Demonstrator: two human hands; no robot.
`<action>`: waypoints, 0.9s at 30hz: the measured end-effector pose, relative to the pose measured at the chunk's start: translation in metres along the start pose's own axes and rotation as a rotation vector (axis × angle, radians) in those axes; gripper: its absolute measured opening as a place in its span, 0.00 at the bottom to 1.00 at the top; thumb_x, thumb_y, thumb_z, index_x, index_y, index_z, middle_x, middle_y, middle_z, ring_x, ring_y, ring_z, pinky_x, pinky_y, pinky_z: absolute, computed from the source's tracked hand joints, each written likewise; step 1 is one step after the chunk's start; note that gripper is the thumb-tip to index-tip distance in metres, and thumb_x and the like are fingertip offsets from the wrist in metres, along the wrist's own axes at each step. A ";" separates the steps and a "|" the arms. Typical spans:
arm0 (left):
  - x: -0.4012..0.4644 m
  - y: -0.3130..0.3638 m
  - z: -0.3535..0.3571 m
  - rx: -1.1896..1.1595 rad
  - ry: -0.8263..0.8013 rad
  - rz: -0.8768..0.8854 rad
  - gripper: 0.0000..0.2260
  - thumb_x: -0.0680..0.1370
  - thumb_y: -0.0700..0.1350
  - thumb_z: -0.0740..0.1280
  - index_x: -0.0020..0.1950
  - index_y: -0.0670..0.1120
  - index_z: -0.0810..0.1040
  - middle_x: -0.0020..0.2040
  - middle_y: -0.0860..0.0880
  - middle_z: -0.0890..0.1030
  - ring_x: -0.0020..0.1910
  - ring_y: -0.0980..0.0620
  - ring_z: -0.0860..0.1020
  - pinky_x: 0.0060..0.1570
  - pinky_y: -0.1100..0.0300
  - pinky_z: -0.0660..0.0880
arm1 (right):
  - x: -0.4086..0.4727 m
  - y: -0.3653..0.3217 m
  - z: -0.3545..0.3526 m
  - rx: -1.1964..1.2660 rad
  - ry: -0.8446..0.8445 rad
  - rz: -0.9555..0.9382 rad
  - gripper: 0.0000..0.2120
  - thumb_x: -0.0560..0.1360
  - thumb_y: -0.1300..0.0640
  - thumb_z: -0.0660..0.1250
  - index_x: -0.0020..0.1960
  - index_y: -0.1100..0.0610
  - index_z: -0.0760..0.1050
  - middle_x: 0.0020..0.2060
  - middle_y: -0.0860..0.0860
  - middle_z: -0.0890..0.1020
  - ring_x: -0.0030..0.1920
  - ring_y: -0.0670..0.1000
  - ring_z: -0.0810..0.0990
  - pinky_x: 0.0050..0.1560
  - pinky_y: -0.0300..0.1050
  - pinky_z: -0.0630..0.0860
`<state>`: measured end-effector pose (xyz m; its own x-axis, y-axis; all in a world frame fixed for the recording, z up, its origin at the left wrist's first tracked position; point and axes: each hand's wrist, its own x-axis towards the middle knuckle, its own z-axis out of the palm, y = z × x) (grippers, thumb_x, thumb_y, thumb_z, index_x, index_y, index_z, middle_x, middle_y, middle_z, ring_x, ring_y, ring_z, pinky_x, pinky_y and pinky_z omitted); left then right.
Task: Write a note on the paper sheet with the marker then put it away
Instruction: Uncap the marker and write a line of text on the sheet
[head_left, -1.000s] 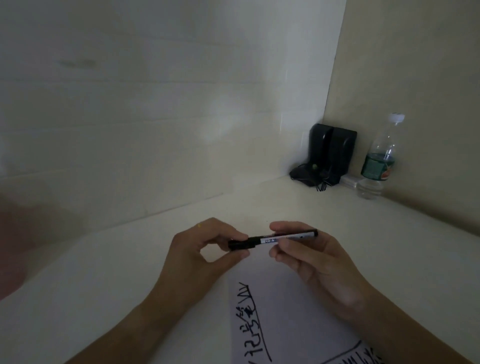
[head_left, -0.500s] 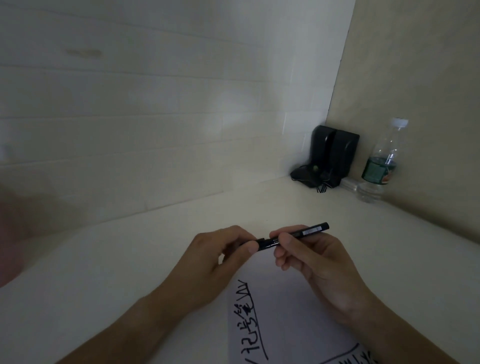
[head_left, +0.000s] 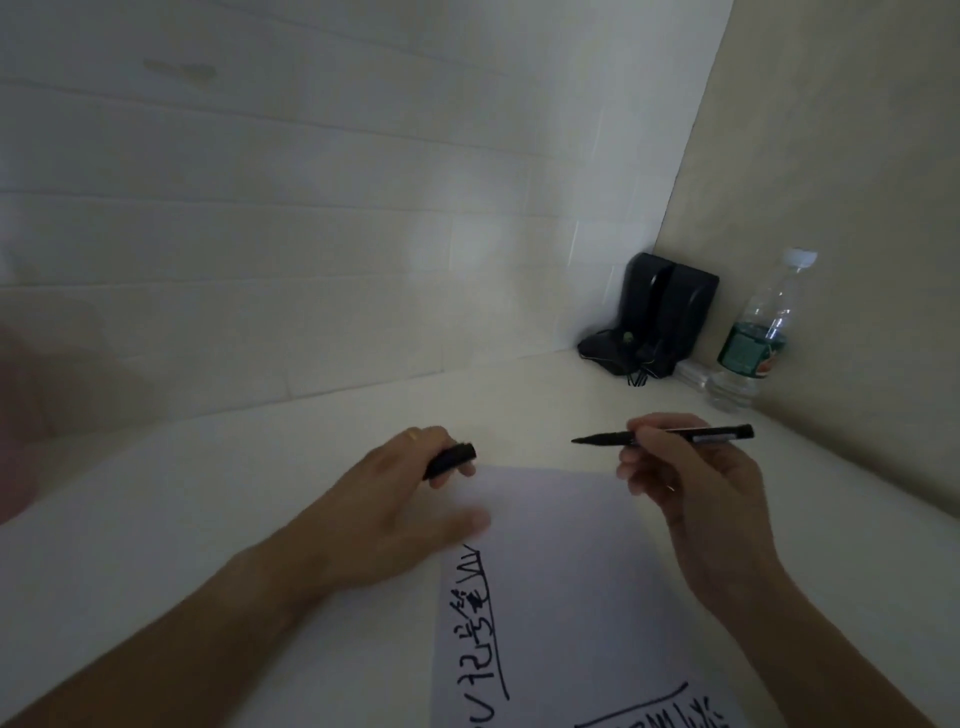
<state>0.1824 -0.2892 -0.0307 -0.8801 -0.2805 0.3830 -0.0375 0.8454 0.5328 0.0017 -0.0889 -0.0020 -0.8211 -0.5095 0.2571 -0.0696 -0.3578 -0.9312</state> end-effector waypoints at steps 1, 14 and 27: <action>-0.003 -0.004 -0.001 0.022 -0.049 0.007 0.19 0.75 0.65 0.69 0.59 0.56 0.75 0.50 0.55 0.77 0.50 0.58 0.76 0.51 0.61 0.75 | 0.003 -0.008 0.002 0.029 0.032 -0.016 0.08 0.78 0.69 0.66 0.43 0.63 0.81 0.28 0.55 0.82 0.29 0.53 0.80 0.30 0.41 0.76; -0.001 -0.018 0.011 0.103 -0.104 0.013 0.24 0.74 0.60 0.71 0.65 0.50 0.71 0.56 0.51 0.75 0.54 0.52 0.74 0.57 0.51 0.75 | -0.007 0.033 0.020 -0.424 -0.138 0.107 0.03 0.74 0.68 0.72 0.43 0.64 0.84 0.33 0.61 0.87 0.32 0.55 0.84 0.35 0.47 0.81; 0.001 -0.014 0.015 0.079 -0.097 -0.039 0.21 0.73 0.56 0.73 0.62 0.50 0.73 0.55 0.52 0.76 0.54 0.53 0.74 0.57 0.51 0.74 | -0.012 0.035 0.018 -0.577 -0.174 0.097 0.05 0.71 0.65 0.72 0.38 0.58 0.85 0.30 0.56 0.86 0.31 0.52 0.84 0.37 0.45 0.81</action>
<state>0.1751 -0.2951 -0.0489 -0.9188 -0.2717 0.2862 -0.1063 0.8689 0.4835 0.0191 -0.1093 -0.0333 -0.7376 -0.6567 0.1574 -0.3347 0.1532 -0.9298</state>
